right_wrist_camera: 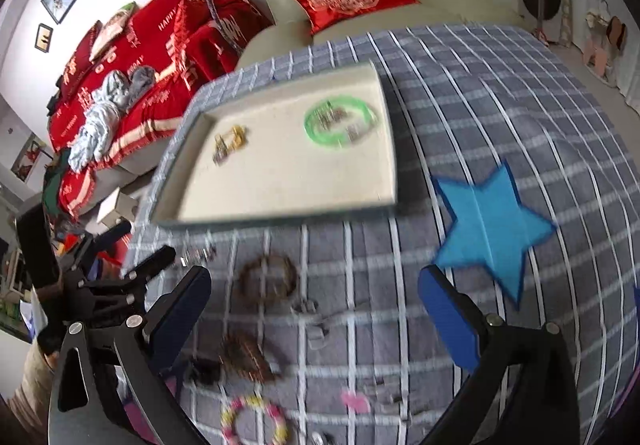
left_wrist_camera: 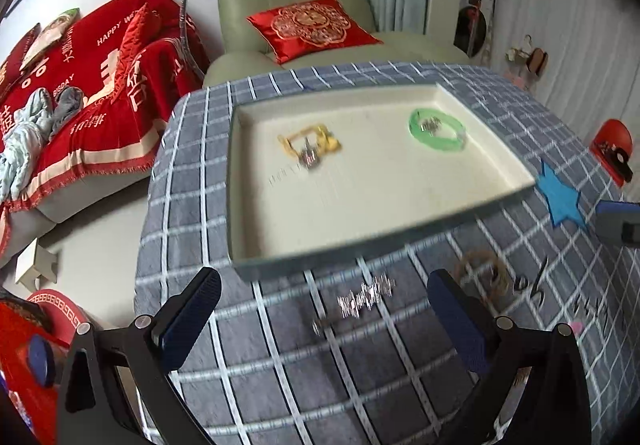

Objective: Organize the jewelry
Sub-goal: 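Move both tools back over the star hairpin and silver charms, then grasp the silver star hairpin with the left tool while the right tool grasps a round silver charm, then carry both pieces into the white tray and open both tools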

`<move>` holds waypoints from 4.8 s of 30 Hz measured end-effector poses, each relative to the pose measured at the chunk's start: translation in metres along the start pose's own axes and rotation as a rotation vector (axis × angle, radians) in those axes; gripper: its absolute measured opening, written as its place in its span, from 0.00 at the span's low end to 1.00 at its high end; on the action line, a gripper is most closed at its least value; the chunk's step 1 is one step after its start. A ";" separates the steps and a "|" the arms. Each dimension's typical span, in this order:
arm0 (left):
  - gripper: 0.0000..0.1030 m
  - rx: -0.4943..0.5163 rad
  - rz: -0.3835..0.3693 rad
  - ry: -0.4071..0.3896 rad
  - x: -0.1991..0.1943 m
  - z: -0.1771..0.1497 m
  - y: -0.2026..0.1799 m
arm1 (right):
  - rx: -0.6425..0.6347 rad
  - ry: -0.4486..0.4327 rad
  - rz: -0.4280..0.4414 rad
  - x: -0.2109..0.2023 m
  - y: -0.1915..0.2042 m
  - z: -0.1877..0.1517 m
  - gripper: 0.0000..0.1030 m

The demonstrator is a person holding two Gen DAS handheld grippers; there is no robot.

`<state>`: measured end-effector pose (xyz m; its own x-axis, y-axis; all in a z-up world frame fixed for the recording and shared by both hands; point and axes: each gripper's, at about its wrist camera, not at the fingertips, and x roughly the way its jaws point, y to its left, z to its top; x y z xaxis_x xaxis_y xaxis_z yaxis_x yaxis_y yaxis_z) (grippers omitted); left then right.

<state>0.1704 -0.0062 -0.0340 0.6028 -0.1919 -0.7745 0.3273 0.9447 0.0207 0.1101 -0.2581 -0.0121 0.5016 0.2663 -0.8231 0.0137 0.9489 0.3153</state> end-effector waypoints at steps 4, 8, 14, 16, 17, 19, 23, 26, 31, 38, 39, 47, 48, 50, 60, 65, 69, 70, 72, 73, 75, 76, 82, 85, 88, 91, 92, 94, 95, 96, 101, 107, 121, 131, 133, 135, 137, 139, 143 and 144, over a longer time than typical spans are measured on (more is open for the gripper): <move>1.00 0.021 0.000 0.022 0.003 -0.015 -0.007 | -0.020 0.026 -0.042 -0.002 -0.004 -0.030 1.00; 1.00 0.043 0.011 0.035 0.007 -0.026 -0.010 | -0.041 0.055 -0.073 -0.005 -0.005 -0.061 1.00; 1.00 0.055 0.021 0.054 0.013 -0.036 -0.007 | -0.077 0.087 -0.122 -0.008 -0.005 -0.099 1.00; 1.00 0.049 0.020 0.059 0.015 -0.037 -0.004 | -0.085 0.090 -0.135 -0.010 -0.005 -0.108 1.00; 1.00 0.047 0.017 0.060 0.016 -0.037 -0.004 | -0.088 0.091 -0.141 -0.011 -0.005 -0.112 1.00; 1.00 0.051 0.008 0.059 0.017 -0.036 -0.004 | -0.096 0.087 -0.151 -0.012 -0.003 -0.117 1.00; 1.00 0.082 -0.009 0.054 0.020 -0.033 -0.009 | -0.126 0.079 -0.183 -0.013 0.004 -0.127 1.00; 1.00 0.097 -0.018 0.060 0.025 -0.032 -0.013 | -0.151 0.085 -0.208 -0.010 0.009 -0.133 1.00; 1.00 0.095 -0.034 0.065 0.030 -0.028 -0.015 | -0.182 0.080 -0.243 -0.005 0.017 -0.140 1.00; 0.98 0.066 -0.084 0.070 0.034 -0.023 -0.014 | -0.195 0.034 -0.260 -0.001 0.027 -0.135 0.87; 0.95 0.059 -0.099 0.067 0.034 -0.023 -0.014 | -0.193 0.030 -0.260 -0.001 0.028 -0.134 0.83; 0.69 0.077 -0.114 0.054 0.029 -0.021 -0.018 | -0.196 0.011 -0.256 -0.006 0.030 -0.134 0.54; 0.63 0.079 -0.114 0.054 0.029 -0.021 -0.018 | -0.198 0.010 -0.256 -0.007 0.030 -0.134 0.51; 0.39 0.089 -0.116 0.050 0.027 -0.020 -0.020 | -0.204 0.008 -0.255 -0.007 0.032 -0.134 0.42; 0.35 0.066 -0.120 0.050 0.018 -0.026 -0.021 | -0.165 -0.002 -0.213 -0.012 0.025 -0.131 0.12; 0.35 0.038 -0.128 0.043 0.011 -0.028 -0.018 | -0.091 -0.017 -0.164 -0.020 0.010 -0.122 0.12; 0.35 0.020 -0.131 0.029 0.002 -0.026 -0.016 | -0.048 -0.027 -0.129 -0.026 0.003 -0.114 0.12; 0.35 0.015 -0.131 0.022 0.000 -0.025 -0.015 | -0.038 -0.031 -0.117 -0.028 0.001 -0.111 0.12; 0.35 -0.001 -0.132 0.007 -0.006 -0.021 -0.012 | -0.026 -0.038 -0.098 -0.030 0.000 -0.104 0.12; 0.35 -0.007 -0.133 0.002 -0.008 -0.020 -0.011 | -0.024 -0.040 -0.092 -0.031 0.000 -0.101 0.12; 0.35 -0.025 -0.136 -0.011 -0.013 -0.015 -0.008 | -0.022 -0.050 -0.076 -0.033 0.000 -0.091 0.12; 0.35 -0.032 -0.135 -0.017 -0.016 -0.013 -0.006 | -0.024 -0.056 -0.071 -0.034 0.001 -0.086 0.12; 0.35 -0.074 -0.123 -0.054 -0.027 0.002 0.007 | -0.052 -0.084 -0.031 -0.037 0.009 -0.046 0.12; 0.35 -0.089 -0.116 -0.060 -0.030 0.012 0.014 | -0.082 -0.095 -0.014 -0.035 0.017 -0.020 0.12; 0.35 -0.093 -0.099 -0.068 -0.030 0.024 0.020 | -0.093 -0.099 0.017 -0.032 0.023 0.004 0.12; 0.35 -0.089 -0.085 -0.080 -0.030 0.038 0.024 | -0.094 -0.095 0.050 -0.025 0.030 0.030 0.12; 0.35 -0.089 -0.084 -0.081 -0.028 0.043 0.024 | -0.094 -0.092 0.063 -0.022 0.032 0.040 0.12; 0.35 -0.089 -0.082 -0.082 -0.023 0.052 0.025 | -0.095 -0.084 0.081 -0.013 0.037 0.056 0.12; 0.35 -0.086 -0.077 -0.080 -0.020 0.056 0.025 | -0.094 -0.077 0.090 -0.007 0.040 0.065 0.12; 0.35 -0.084 -0.069 -0.075 -0.015 0.061 0.025 | -0.093 -0.068 0.100 0.000 0.043 0.074 0.12; 0.35 -0.109 -0.061 -0.057 0.007 0.080 0.029 | -0.085 -0.043 0.115 0.031 0.051 0.107 0.12; 0.35 -0.168 -0.046 -0.041 0.035 0.102 0.043 | -0.068 -0.012 0.111 0.076 0.056 0.139 0.12; 0.35 -0.123 0.009 0.068 0.083 0.075 0.035 | -0.047 0.054 0.055 0.152 0.050 0.160 0.12; 0.36 -0.093 0.065 0.086 0.092 0.066 0.028 | -0.047 0.070 0.027 0.166 0.047 0.156 0.12; 0.36 -0.095 0.066 0.085 0.092 0.065 0.028 | -0.050 0.075 0.025 0.166 0.048 0.156 0.12; 0.36 -0.097 0.066 0.085 0.092 0.065 0.028 | -0.045 0.082 0.032 0.166 0.047 0.157 0.13; 0.36 -0.105 0.067 0.085 0.092 0.064 0.028 | -0.031 0.090 0.043 0.165 0.047 0.158 0.19; 0.36 -0.114 0.066 0.087 0.091 0.063 0.028 | -0.023 0.081 0.058 0.161 0.047 0.157 0.36; 0.37 -0.110 0.083 0.070 0.086 0.063 0.027 | -0.034 0.031 0.097 0.139 0.051 0.156 0.60; 0.42 -0.108 0.085 0.069 0.086 0.064 0.027 | -0.034 0.023 0.098 0.136 0.051 0.156 0.60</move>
<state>0.2771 -0.0144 -0.0594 0.5721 -0.0948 -0.8147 0.1952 0.9805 0.0230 0.3138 -0.1996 -0.0339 0.4791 0.3619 -0.7997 -0.0639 0.9230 0.3794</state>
